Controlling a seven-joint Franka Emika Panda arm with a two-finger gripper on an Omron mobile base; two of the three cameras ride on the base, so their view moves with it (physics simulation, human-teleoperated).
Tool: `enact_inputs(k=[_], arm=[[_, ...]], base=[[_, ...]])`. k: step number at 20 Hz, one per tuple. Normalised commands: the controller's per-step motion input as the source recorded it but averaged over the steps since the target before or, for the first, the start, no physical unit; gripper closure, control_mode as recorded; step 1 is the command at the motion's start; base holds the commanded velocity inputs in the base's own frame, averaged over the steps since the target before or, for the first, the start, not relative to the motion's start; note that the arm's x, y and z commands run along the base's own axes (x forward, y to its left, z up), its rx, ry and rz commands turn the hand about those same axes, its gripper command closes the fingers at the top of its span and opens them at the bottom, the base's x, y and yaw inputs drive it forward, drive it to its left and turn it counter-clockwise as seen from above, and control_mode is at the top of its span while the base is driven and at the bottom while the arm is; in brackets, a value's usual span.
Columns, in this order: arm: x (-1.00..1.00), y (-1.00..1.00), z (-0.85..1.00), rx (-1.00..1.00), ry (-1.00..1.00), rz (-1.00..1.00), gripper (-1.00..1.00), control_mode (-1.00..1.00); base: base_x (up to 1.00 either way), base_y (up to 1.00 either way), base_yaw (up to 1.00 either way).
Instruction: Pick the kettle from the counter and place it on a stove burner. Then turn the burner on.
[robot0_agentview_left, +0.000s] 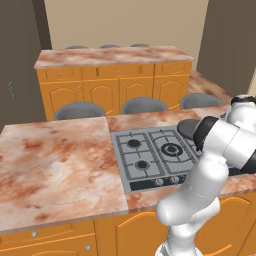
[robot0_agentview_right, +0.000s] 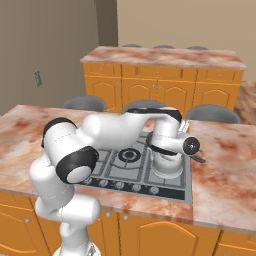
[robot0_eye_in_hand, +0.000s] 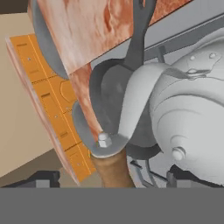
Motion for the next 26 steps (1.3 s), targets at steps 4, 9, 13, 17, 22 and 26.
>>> enact_inputs(k=[4, 9, 13, 17, 22, 26], arm=[[0.00, 0.00, 0.19, 0.00, 0.00, 0.00, -1.00, -1.00], [-0.32, 0.00, 0.30, -0.02, 0.07, -0.06, -1.00, -1.00], [-0.62, 0.00, 0.22, -0.06, 0.12, -0.09, -1.00, -1.00], [-0.74, 0.00, 0.16, -0.09, 0.13, -0.10, -1.00, -1.00], [-0.76, 0.30, 0.03, -0.23, 0.12, 0.02, -1.00, -1.00], [-0.62, 0.70, 0.00, -0.33, 0.18, 0.22, -1.00, -1.00]], base=[[0.00, 0.00, 0.00], [0.00, 0.00, 0.00], [0.00, 0.00, 0.00], [0.00, 0.00, 0.00], [0.00, 0.00, 0.00], [0.00, 0.00, 0.00]])
